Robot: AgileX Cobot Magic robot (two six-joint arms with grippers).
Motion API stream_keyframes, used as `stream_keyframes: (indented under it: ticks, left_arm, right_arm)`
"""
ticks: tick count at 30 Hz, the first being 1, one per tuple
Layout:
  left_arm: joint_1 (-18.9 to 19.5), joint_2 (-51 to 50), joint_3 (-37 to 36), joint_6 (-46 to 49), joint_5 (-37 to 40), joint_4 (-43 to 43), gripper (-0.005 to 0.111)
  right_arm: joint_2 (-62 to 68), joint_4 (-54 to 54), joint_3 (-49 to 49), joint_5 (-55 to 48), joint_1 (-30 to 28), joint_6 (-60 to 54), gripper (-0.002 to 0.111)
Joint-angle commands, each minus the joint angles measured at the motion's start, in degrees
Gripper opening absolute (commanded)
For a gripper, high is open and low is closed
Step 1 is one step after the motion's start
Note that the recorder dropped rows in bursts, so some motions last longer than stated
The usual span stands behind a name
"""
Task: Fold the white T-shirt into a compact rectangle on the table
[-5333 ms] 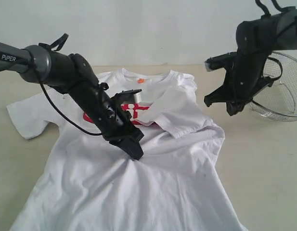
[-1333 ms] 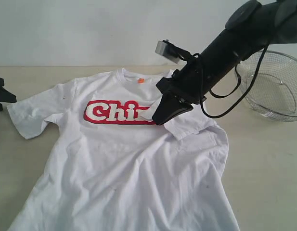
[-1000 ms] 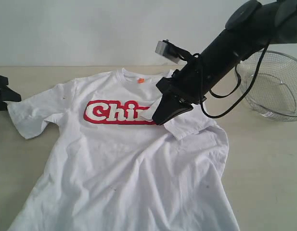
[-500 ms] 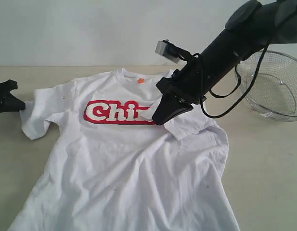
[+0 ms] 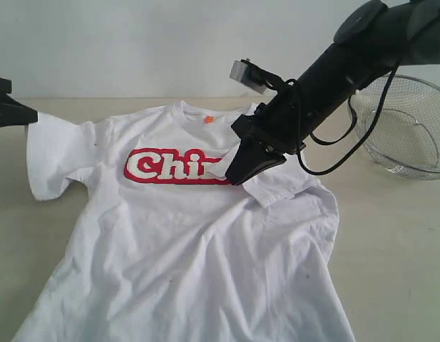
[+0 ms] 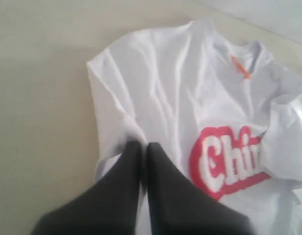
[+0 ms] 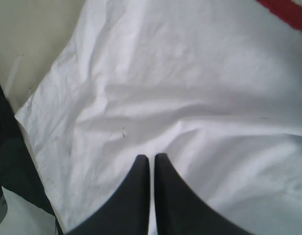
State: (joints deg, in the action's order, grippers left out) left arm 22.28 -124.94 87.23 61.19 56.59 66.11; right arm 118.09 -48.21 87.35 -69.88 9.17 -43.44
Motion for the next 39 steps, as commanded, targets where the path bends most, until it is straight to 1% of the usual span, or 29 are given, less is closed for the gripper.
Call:
stream_keyframes:
  ticks: [1, 5, 7, 12, 16, 17, 21, 23, 25, 26, 27, 30, 31, 32, 33, 36, 37, 39]
  left_arm:
    - [-2.74, 1.64, -0.13, 1.28, 3.10, 2.12, 0.004]
    - [-7.21, 1.74, -0.13, 1.28, 3.50, 2.64, 0.004]
    - [-10.40, 1.74, -0.13, 1.43, 3.13, 2.64, 0.004]
    - [-17.32, 1.74, -0.13, 1.43, -1.13, 3.07, 0.004]
    - [-21.71, 1.74, -0.13, 1.31, -3.00, 3.15, 0.004]
    - [-23.57, 1.74, -0.13, 0.33, -3.94, 3.93, 0.004]
    - [-27.51, 1.53, -0.13, 0.32, -10.38, 3.92, 0.004]
    - [-28.69, 1.53, -0.13, 0.32, -13.99, 3.92, 0.004]
    - [-28.81, 1.53, -0.13, 0.32, -15.75, 3.92, 0.006]
    - [-28.81, 1.53, -0.13, 0.72, -15.63, 3.92, 0.012]
    - [-28.81, 1.53, -0.13, 1.00, -14.95, 3.92, 0.022]
    - [-29.39, 1.02, -0.13, 1.00, -13.97, 6.71, 0.061]
    - [-29.61, 1.02, -0.13, 1.00, -13.97, 7.85, 0.068]
    - [-29.62, 1.02, -0.13, 1.00, -13.32, 9.29, 0.068]
    - [-29.62, 1.25, -0.13, 1.00, -13.06, 10.39, 0.064]
    - [-28.51, 2.58, -0.13, 1.00, -13.08, 9.62, 0.036]
    - [-27.85, 3.02, -0.13, 1.00, -13.08, 8.55, 0.029]
    - [-26.16, 4.31, -0.13, 1.00, -11.68, 4.99, 0.008]
  right_arm:
    - [-0.97, 0.01, -0.06, -0.08, -0.05, -0.92, 0.000]
    - [-0.97, 0.01, -0.06, -0.08, -0.05, -0.91, 0.000]
    - [-0.97, 0.01, -0.06, -0.08, -0.05, -0.91, 0.000]
    - [-0.97, 0.01, -0.06, -0.08, -0.05, -0.91, 0.000]
    - [-0.97, 0.01, -0.06, -0.08, -0.05, -0.91, 0.000]
    - [-0.97, 0.01, -0.06, -0.08, -0.05, -1.05, 0.000]
    - [-0.97, 0.01, -0.06, -0.08, -0.05, -1.30, 0.000]
    - [-0.97, 0.01, -0.06, -0.08, -0.05, -1.41, 0.000]
    - [-0.97, 0.01, -0.06, -0.08, -0.05, -1.52, 0.000]
    - [-0.97, 0.01, -0.06, -0.08, -0.05, -1.81, 0.000]
    - [-0.97, 0.01, -0.06, -0.08, -0.05, -1.93, 0.000]
    - [-0.97, 0.01, -0.06, -0.08, -0.05, -2.18, 0.000]
    - [-0.97, 0.01, -0.06, -0.08, -0.05, -2.32, 0.000]
    - [-0.97, 0.01, -0.06, -0.08, -0.05, -2.43, 0.000]
    - [-0.97, 0.01, -0.06, -0.08, -0.05, -2.57, 0.000]
    - [-1.09, 0.32, -0.06, -0.08, -0.05, -2.82, 0.000]
    - [-1.40, 0.73, -0.06, -0.08, -0.05, -3.24, 0.000]
    - [-2.51, 2.24, -0.06, -0.08, -0.05, -3.49, 0.000]
